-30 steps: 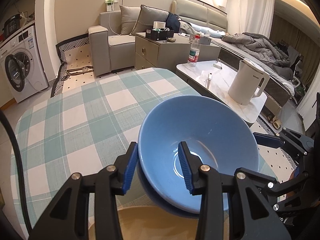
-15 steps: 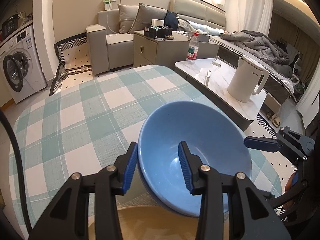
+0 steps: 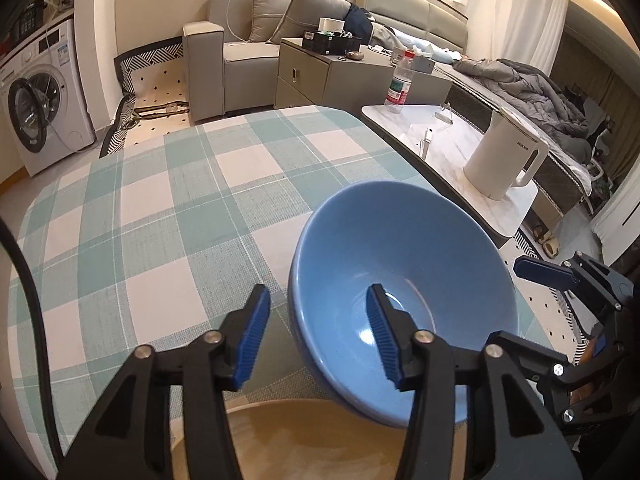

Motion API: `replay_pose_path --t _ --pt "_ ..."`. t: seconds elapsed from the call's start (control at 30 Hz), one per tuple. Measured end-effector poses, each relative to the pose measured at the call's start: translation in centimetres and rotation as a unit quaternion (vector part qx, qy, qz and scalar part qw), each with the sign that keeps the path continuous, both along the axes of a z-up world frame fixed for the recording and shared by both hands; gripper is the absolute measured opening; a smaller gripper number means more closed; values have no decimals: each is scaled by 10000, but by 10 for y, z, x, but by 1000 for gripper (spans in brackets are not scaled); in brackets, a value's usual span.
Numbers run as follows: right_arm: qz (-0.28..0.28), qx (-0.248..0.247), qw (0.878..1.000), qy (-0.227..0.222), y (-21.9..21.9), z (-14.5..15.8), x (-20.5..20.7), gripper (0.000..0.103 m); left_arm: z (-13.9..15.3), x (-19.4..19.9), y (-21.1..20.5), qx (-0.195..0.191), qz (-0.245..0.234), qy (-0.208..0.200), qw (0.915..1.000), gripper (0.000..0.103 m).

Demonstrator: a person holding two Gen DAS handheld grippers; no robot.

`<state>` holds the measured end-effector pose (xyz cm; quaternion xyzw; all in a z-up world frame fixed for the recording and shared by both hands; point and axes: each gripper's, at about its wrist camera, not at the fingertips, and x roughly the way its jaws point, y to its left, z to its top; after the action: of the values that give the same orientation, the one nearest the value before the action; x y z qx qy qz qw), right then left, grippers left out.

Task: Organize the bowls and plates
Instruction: 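Lower the held blue bowl into the nested blue bowls, then open both tools to release the stacked bowl rim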

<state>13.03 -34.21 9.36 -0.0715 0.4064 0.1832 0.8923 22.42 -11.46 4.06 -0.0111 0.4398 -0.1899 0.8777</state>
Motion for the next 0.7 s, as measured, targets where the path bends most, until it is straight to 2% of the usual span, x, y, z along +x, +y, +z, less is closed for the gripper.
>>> replay_pose_path --t 0.13,0.17,0.33,0.4,0.53,0.7 --pt "-90 130 9998 71 -4 -1 4 80 0 1 5 -87 45 66 9999 61" --pt "-113 151 9998 92 -5 -2 5 85 0 2 6 -143 49 102 9998 61" --pt "-206 262 9993 184 -10 -5 9 90 -1 4 8 -267 70 196 9994 61" --pt "-245 258 9991 213 -12 -8 11 97 -3 5 8 -269 106 256 9993 62" --pt "-393 383 9981 297 -19 -12 15 100 -5 6 7 -253 145 262 9992 79" --pt "-512 428 9970 400 -25 -18 21 101 -6 7 5 -167 135 252 9995 85"
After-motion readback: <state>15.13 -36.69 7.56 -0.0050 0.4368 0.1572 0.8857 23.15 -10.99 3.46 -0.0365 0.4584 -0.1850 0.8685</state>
